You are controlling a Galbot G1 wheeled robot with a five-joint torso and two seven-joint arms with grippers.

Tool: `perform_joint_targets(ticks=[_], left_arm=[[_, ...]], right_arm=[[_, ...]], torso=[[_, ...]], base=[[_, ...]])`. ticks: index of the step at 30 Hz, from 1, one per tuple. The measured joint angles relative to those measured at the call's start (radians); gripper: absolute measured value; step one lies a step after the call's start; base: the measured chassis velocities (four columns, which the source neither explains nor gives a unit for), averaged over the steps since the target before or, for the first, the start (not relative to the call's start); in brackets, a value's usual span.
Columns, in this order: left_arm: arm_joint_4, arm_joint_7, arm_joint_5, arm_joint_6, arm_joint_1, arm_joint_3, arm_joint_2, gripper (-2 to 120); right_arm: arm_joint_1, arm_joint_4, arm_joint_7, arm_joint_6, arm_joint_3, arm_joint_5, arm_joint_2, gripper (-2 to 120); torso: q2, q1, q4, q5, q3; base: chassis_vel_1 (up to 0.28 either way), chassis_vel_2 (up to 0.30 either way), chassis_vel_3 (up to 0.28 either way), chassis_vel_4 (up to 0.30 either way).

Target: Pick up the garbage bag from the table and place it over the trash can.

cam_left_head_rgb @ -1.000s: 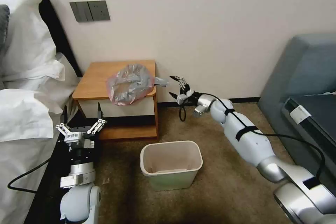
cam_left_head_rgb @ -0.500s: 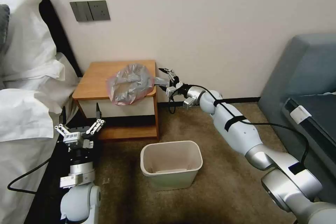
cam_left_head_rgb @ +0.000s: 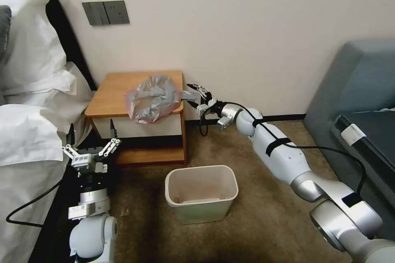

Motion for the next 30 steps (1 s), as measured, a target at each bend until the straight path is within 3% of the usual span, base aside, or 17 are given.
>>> perform_joint_targets(ticks=[17,24,30], left_arm=[[0.011,-0.002,-0.008,0.001,-0.009,-0.008,0.002,100],[0.013,-0.003,-0.011,0.001,-0.01,-0.012,0.006,100],[0.012,-0.004,-0.029,-0.002,-0.006,-0.03,0.023,100]], right_arm=[[-0.013,-0.004,-0.001,0.003,-0.006,-0.001,0.002,3],[-0.024,0.031,-0.002,0.004,-0.007,0.016,-0.018,0],[-0.106,0.211,-0.037,0.006,0.007,0.052,-0.108,0]], torso=[[0.0,0.0,0.0,0.0,0.0],[0.0,0.0,0.0002,0.0001,0.0],[0.0,0.0,0.0002,0.0001,0.0]], base=[[0.0,0.0,0.0,0.0],[0.0,0.0,0.0,0.0],[0.0,0.0,0.0,0.0]])
